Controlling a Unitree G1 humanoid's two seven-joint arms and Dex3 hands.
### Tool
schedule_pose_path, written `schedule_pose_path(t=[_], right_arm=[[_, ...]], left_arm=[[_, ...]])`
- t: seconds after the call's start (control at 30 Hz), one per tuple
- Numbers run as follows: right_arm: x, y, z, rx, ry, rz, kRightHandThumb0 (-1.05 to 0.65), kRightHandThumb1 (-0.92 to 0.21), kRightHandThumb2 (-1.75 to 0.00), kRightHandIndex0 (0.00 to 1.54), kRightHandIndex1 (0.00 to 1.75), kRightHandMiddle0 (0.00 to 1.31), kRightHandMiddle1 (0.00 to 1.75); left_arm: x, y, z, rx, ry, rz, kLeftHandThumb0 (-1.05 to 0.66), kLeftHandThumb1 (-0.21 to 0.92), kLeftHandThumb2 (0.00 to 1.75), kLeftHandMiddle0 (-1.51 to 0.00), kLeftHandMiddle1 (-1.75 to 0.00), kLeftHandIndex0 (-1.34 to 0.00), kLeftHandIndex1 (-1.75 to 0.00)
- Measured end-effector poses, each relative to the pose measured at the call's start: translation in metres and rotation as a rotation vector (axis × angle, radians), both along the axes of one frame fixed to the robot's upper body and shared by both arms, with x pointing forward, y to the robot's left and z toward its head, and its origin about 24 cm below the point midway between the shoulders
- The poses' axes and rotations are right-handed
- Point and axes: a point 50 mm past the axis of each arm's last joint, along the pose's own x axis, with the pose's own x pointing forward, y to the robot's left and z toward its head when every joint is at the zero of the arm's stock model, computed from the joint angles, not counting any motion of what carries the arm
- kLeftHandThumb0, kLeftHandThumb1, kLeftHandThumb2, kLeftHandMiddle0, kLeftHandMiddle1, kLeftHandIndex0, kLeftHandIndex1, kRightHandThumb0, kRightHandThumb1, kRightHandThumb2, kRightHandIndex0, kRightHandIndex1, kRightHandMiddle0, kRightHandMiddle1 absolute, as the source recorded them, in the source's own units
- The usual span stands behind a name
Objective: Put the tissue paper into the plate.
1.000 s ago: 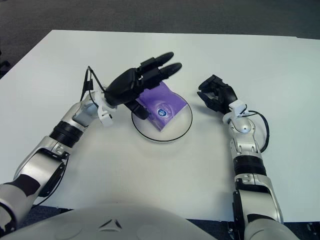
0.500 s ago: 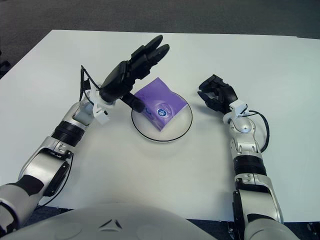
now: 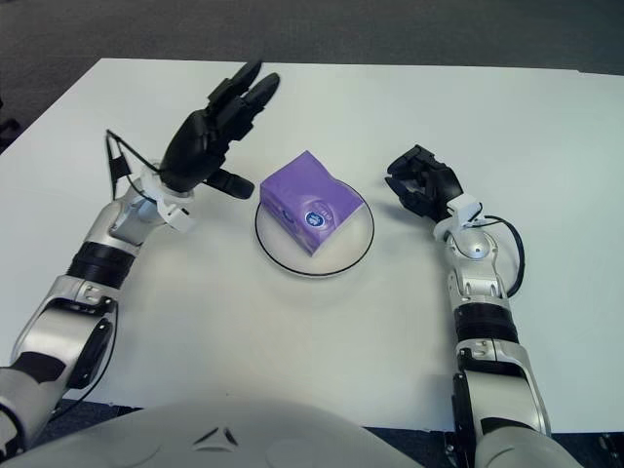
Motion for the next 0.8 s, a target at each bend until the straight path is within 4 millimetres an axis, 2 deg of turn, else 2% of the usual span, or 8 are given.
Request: schedule_pose_path(t=[0.17,0.33,0.53,0.57,0.63,0.73,0.77,0.8], right_arm=[[0.0,0.0,0.0,0.002,0.004,-0.002,-0.36,-0.92,-0.31,0.69,1.39,0.42,1.51],[0.0,0.001,0.001,0.003,0.007,-0.001,-0.36,-0.92,-0.32,0.69,1.39,0.42,1.52],[-0.001,0.001,0.001,0.004,0.01,-0.001,-0.36,-0.92,-0.32,0.69,1.4,0.42,1.52],[-0.001,0.001,0.001,0.004,0.01,-0.002,-0.36,-0.92,-0.32,0.69,1.4,0.42,1.52],[-0.001,0.001,0.001,0.004,0.01,-0.001,-0.36,-0.92,-0.32,0.69,1.4,0.41,1.52],[-0.002,0.001,0.001,0.004,0.01,-0.001,-0.36,-0.92,-0.32,0.69,1.4,0.41,1.52],[-0.002,0.001,0.001,0.004,0.011,-0.002,-0.36,-0.92,-0.32,0.69,1.4,0.41,1.52],[-0.002,0.001,0.001,0.004,0.011,-0.002,-0.36,-0.92,-0.32,0.69,1.39,0.41,1.53]], left_arm=[[0.003,0.008,-0.017,-0.125,0.164,0.032,-0.99,0.92,1.0,-0.5,-0.04,-0.21,-0.07],[0.004,0.009,-0.034,-0.257,0.321,0.08,-0.93,0.92,1.03,-0.73,-0.07,-0.35,-0.09],[0.009,0.012,-0.039,-0.376,0.447,0.089,-0.89,0.92,1.08,-0.87,-0.14,-0.51,-0.15],[0.01,0.014,-0.039,-0.405,0.468,0.086,-0.89,0.92,1.08,-0.86,-0.19,-0.52,-0.16],[0.012,0.016,-0.039,-0.442,0.5,0.083,-0.89,0.92,1.09,-0.75,-0.52,-0.55,-0.18],[0.013,0.019,-0.04,-0.475,0.53,0.078,-0.87,0.92,1.07,-0.68,-0.84,-0.57,-0.28],[0.014,0.02,-0.04,-0.489,0.54,0.075,-0.84,0.92,1.05,-0.65,-0.99,-0.54,-0.44],[0.014,0.02,-0.041,-0.505,0.551,0.071,-0.78,0.92,1.0,-0.62,-1.18,-0.49,-0.7]])
